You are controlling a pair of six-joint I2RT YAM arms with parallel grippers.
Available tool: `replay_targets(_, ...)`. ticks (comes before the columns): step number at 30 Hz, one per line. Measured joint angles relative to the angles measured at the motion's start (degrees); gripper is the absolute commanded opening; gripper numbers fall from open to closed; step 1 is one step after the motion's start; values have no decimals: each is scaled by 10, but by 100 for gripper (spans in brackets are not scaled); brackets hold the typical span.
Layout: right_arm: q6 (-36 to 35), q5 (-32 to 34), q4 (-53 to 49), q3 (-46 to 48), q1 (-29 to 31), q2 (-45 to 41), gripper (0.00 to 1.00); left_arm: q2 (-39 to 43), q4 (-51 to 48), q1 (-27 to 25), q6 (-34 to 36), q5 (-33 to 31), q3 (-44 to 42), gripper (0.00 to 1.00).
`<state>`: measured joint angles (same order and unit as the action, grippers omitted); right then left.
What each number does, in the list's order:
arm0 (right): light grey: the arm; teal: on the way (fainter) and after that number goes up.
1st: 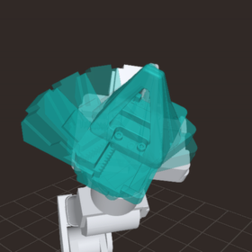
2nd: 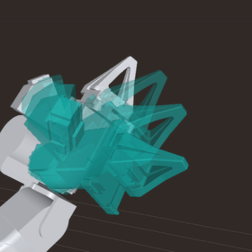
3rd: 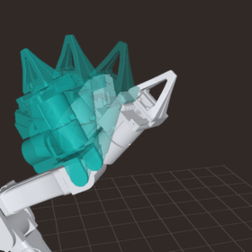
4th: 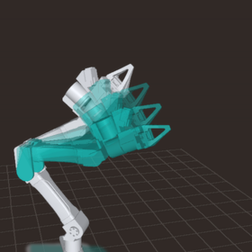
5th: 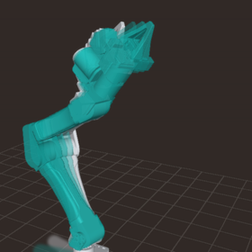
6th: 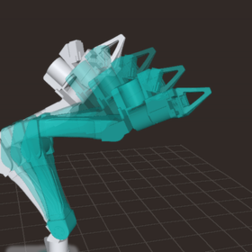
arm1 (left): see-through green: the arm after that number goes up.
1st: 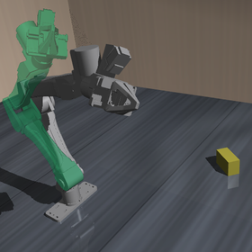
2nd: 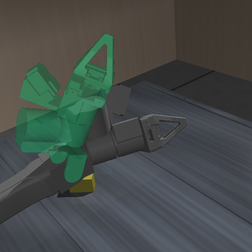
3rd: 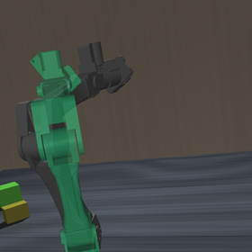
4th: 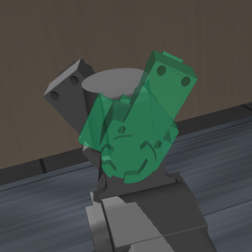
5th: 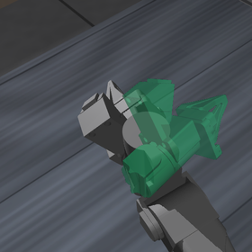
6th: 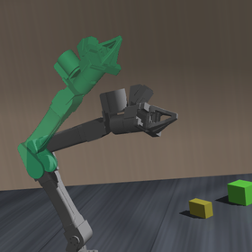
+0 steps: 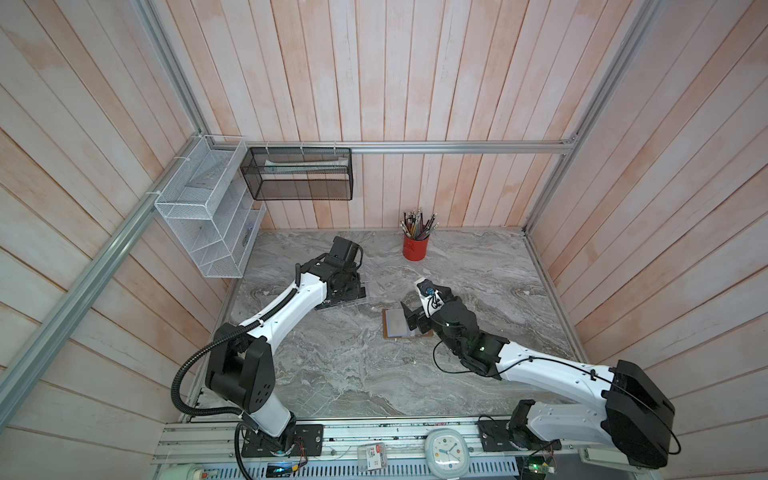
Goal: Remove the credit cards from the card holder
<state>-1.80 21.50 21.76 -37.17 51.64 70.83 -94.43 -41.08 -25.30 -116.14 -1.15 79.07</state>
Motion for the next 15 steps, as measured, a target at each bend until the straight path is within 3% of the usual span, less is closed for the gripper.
replay_targets(15,51,-112,5,-17,-12,24,98,-131,-123,4,-29,-32,168,0)
